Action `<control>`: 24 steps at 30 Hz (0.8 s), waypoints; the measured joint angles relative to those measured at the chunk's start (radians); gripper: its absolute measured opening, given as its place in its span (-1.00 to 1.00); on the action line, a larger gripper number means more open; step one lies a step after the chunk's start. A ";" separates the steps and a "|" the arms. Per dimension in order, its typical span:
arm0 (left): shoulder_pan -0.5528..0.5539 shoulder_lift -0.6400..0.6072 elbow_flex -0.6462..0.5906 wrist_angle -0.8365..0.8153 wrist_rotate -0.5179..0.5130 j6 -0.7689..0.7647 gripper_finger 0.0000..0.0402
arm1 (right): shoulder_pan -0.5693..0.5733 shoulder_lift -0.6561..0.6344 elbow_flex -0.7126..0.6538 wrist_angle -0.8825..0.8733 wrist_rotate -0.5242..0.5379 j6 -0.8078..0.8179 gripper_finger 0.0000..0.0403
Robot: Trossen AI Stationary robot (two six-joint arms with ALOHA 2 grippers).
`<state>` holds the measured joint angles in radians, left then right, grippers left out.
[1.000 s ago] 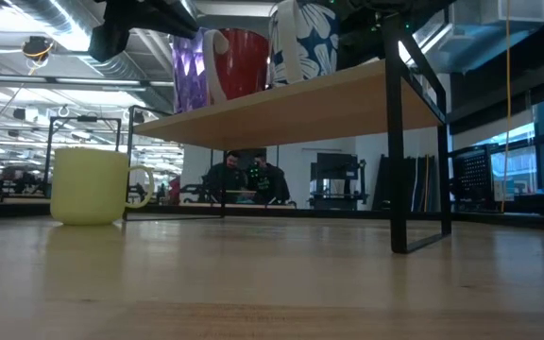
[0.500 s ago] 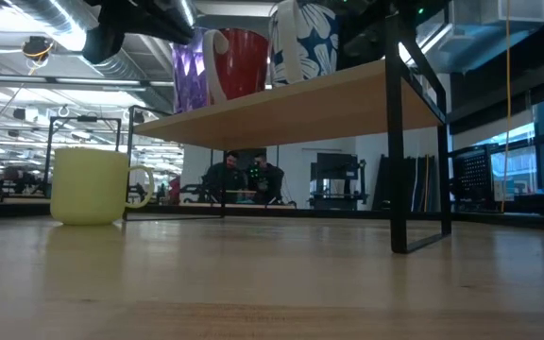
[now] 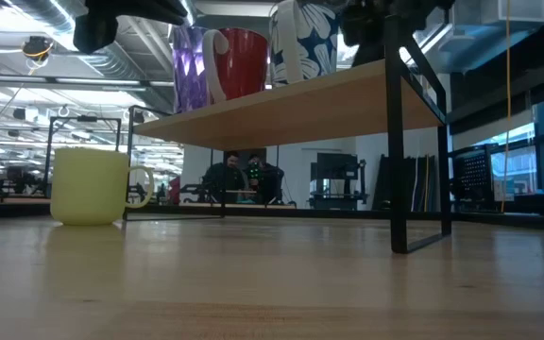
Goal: Stack small to large cups/mugs on shelf
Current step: Adjust the mugs on the shelf
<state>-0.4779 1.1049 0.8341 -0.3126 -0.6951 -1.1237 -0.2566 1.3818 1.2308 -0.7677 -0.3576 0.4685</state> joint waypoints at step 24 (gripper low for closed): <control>-0.037 0.000 0.000 -0.007 -0.001 0.008 -0.84 | 0.357 0.049 -0.001 0.268 0.178 0.363 -0.98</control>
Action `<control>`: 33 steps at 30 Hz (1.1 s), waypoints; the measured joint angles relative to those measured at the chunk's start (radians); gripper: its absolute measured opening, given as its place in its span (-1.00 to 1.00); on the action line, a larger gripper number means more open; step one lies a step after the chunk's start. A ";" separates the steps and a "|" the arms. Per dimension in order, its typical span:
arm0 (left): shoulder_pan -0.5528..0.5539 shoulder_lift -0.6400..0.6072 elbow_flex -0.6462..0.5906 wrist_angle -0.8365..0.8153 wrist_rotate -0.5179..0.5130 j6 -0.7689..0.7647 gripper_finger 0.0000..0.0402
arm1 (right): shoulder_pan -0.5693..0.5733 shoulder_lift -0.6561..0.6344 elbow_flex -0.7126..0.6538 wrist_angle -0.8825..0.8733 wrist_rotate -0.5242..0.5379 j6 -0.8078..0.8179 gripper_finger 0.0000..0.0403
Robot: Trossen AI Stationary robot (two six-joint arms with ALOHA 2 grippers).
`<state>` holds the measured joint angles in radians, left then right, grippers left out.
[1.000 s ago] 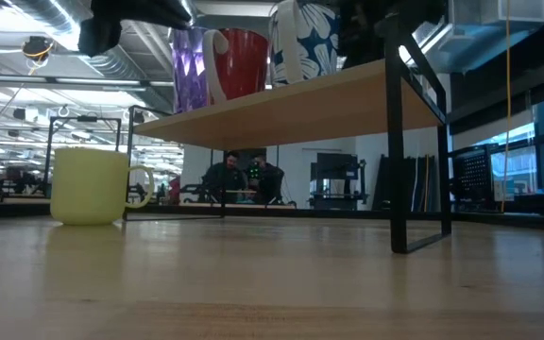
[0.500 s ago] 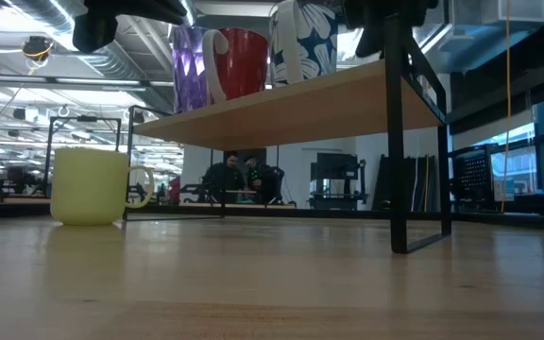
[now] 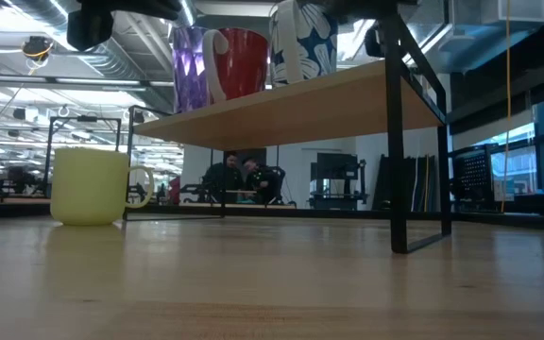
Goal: Stack small to large cups/mugs on shelf
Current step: Adjust the mugs on the shelf
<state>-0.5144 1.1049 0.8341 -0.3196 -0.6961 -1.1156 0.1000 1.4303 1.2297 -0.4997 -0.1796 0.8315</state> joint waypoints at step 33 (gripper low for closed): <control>-0.025 0.000 0.000 -0.009 0.006 0.027 -0.84 | 0.190 0.074 0.014 0.167 0.299 0.187 -0.98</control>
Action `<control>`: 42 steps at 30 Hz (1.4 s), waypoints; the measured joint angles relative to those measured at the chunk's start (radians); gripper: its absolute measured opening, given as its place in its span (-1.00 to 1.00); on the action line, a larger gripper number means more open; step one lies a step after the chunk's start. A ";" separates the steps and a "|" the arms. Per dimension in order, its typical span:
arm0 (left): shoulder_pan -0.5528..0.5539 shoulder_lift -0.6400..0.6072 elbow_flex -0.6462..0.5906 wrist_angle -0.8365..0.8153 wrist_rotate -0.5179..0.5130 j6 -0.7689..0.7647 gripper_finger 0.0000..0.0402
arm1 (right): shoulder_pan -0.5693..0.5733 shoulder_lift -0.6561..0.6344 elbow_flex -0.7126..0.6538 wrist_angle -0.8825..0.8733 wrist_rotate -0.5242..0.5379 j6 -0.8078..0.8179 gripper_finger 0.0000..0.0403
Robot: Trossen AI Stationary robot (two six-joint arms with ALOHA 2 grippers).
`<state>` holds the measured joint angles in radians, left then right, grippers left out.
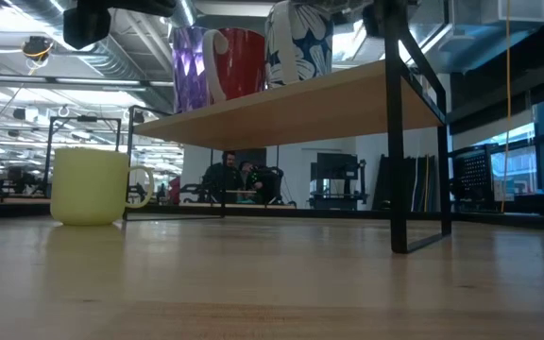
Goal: Stack small to large cups/mugs on shelf
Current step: Adjust the mugs on the shelf
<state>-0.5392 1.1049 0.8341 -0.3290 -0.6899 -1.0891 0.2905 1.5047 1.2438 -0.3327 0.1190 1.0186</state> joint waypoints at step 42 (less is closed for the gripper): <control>-0.079 0.000 -0.001 -0.096 -0.005 0.079 -0.84 | 0.208 0.427 0.606 -0.740 0.685 0.443 -0.98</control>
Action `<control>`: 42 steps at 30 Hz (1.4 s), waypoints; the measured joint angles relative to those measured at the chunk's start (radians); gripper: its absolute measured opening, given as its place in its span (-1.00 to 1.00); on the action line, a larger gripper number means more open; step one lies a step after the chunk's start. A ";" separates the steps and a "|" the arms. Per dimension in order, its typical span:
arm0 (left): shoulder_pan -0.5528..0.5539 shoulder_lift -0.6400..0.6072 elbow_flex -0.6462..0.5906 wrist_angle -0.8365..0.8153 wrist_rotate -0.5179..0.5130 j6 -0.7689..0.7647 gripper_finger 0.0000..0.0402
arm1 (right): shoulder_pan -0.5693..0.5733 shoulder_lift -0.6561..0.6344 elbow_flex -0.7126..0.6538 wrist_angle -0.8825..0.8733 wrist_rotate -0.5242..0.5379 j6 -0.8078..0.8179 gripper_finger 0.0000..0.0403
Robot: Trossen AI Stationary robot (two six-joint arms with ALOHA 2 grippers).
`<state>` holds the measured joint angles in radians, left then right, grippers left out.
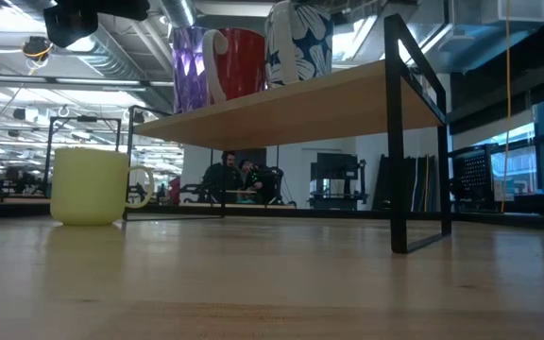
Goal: Stack small to large cups/mugs on shelf
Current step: Adjust the mugs on the shelf, then put the yellow mug on the shelf
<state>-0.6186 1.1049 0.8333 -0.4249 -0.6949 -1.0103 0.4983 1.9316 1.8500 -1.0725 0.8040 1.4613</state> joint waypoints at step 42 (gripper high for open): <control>-0.044 -0.001 0.000 -0.106 0.004 -0.051 -0.84 | -0.035 0.000 0.024 0.046 -0.083 -0.148 -0.93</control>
<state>-0.6629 1.1040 0.8337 -0.5308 -0.6910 -1.0613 0.4630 1.9312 1.8740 -1.0263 0.7207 1.3136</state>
